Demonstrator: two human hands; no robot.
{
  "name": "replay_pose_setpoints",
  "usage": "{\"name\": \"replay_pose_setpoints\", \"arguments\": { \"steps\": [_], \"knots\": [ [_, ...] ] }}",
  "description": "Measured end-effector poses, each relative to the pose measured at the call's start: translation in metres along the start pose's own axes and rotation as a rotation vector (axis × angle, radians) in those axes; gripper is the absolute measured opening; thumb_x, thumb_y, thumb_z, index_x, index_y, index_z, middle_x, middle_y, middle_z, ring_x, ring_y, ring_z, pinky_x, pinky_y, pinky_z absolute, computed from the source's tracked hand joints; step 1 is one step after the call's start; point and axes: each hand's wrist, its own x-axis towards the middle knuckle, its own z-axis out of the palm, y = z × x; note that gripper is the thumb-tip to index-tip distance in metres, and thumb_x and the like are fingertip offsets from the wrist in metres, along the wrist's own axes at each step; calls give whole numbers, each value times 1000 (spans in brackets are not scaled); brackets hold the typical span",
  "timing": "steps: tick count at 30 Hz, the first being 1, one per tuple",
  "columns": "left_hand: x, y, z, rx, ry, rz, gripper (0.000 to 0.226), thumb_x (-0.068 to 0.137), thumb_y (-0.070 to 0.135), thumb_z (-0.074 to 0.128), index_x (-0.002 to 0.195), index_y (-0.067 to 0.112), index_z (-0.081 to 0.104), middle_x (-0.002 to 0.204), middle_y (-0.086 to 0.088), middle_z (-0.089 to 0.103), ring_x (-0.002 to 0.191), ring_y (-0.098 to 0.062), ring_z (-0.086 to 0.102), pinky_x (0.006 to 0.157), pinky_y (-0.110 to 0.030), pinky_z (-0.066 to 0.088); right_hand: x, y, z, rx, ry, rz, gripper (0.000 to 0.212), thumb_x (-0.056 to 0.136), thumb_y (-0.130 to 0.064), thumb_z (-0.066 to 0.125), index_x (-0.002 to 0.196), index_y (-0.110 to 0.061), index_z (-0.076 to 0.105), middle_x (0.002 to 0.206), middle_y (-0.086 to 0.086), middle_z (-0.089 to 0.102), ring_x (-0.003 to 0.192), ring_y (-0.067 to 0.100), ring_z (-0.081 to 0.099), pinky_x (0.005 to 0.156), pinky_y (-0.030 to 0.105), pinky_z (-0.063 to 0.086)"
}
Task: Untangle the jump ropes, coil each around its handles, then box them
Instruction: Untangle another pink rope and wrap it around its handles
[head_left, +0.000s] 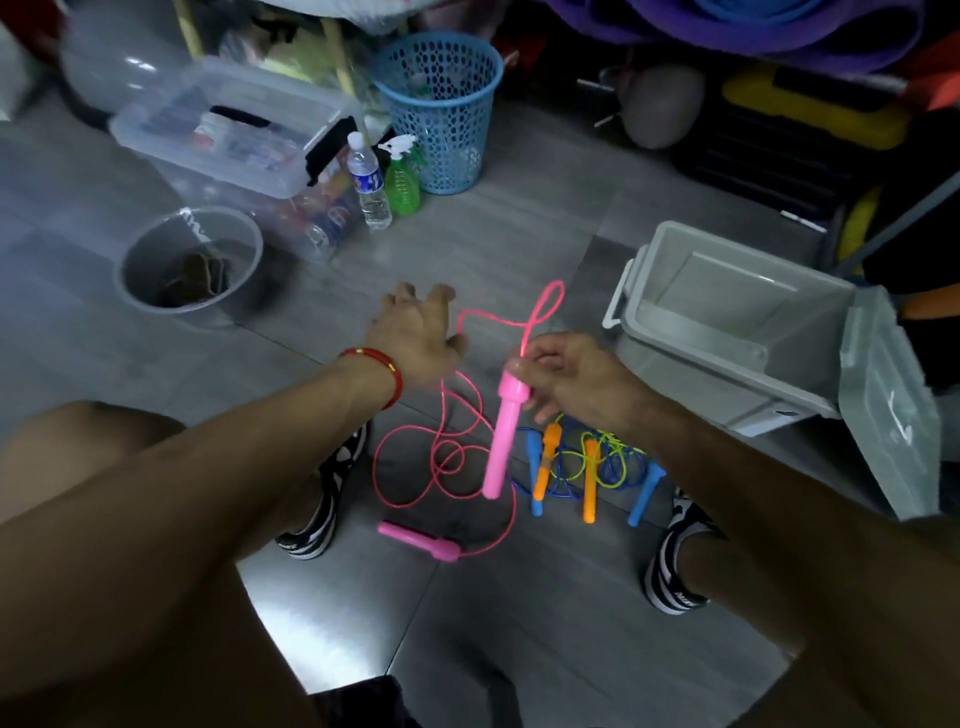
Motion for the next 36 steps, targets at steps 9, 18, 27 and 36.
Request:
{"name": "replay_pose_setpoints", "arguments": {
  "steps": [9,18,27,36],
  "knots": [
    [-37,-40,32,-293,-487,-56,16,96,7,55,104,-3,64,72,-6,64,56,-25,61,47,-23,52,21,3,56,245,12,230,40,103,-33,54,99,4,68,82,20,71,60,24,68,58,34,58],
    [-31,-87,35,-210,-404,-177,19,99,20,56,118,18,57,86,-4,57,51,-9,58,45,-21,52,-15,174,189,-354,-315,409,44,99,-29,42,133,-8,60,137,19,58,126,29,55,89,17,46],
    [-19,-72,46,-137,-416,-192,16,93,12,60,108,15,58,72,-2,59,56,-25,58,48,-28,50,-44,294,204,-956,-374,100,27,65,-30,59,86,-33,77,126,7,69,119,33,60,75,58,57],
    [-24,-88,61,-267,-473,-226,25,96,-2,53,108,19,55,80,-4,61,60,-20,60,45,-25,51,-39,277,176,-843,-338,-83,14,70,-36,69,81,-27,72,83,-1,70,97,24,58,96,57,44]
  ]
}}
